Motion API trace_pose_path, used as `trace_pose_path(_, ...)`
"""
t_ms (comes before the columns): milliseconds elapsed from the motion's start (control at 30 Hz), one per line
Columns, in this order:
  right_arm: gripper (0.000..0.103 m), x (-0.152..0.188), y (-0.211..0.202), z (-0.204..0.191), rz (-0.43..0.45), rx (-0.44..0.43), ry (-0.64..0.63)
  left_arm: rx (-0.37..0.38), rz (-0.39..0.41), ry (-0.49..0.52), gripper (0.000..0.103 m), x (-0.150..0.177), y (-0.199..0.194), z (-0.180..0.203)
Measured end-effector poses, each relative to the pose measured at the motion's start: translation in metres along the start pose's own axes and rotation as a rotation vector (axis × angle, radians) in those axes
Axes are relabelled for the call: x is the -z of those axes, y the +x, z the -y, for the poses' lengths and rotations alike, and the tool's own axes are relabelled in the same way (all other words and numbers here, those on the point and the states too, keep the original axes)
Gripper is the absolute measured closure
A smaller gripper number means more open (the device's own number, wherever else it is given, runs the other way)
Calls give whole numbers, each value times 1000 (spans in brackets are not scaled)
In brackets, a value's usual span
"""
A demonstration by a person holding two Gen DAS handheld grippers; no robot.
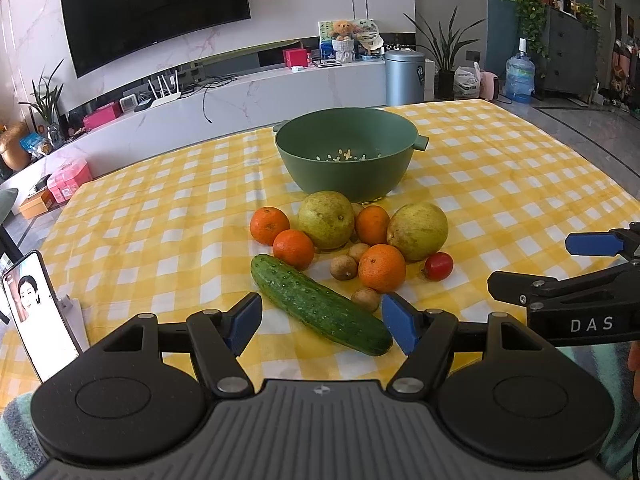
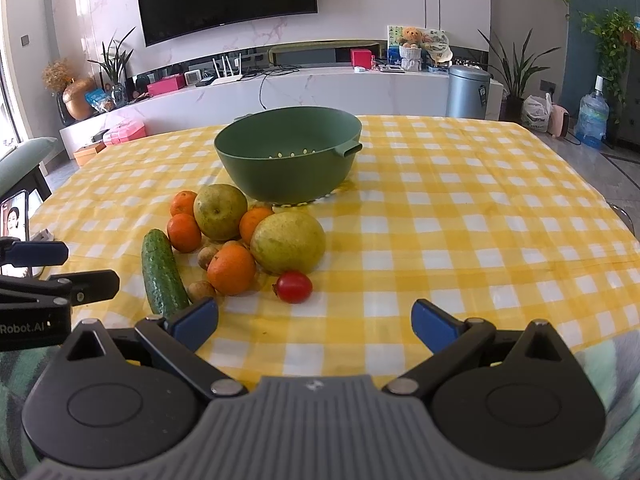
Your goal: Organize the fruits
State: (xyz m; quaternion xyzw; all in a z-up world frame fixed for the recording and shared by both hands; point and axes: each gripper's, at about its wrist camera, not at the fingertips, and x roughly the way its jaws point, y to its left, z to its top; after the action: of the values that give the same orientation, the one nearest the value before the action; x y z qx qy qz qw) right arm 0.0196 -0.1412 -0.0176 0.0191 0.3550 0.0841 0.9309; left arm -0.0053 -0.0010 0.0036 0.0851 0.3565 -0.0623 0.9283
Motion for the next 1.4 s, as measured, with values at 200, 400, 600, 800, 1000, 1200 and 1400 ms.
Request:
trace_pose_path(200,4,0,2,1,-6,5,7,0,0,-2,22,0,0,0)
trace_pose_path(400,4,1,2,0,-11,6,9,1,0,-2,22,0,0,0)
trace_pose_path(600,4,1,3,1,-16,8,16,-1,-1,-2,22,0,0,0)
trace_pose_path(800,4,1,4,1,-17,8,16,0,-1,-2,22,0,0,-1)
trace_pose_path(1000,4,1,4,2,-20,9,17,0,0,-3,22,0,0,-1)
trace_pose_path(1200,4,2,5,2,-26,12,15,0,-1,-3,22,0,1,-1)
trace_pose_path(1400,4,2,7,2,-32,14,18,2,-2,-2,22,1,0,2)
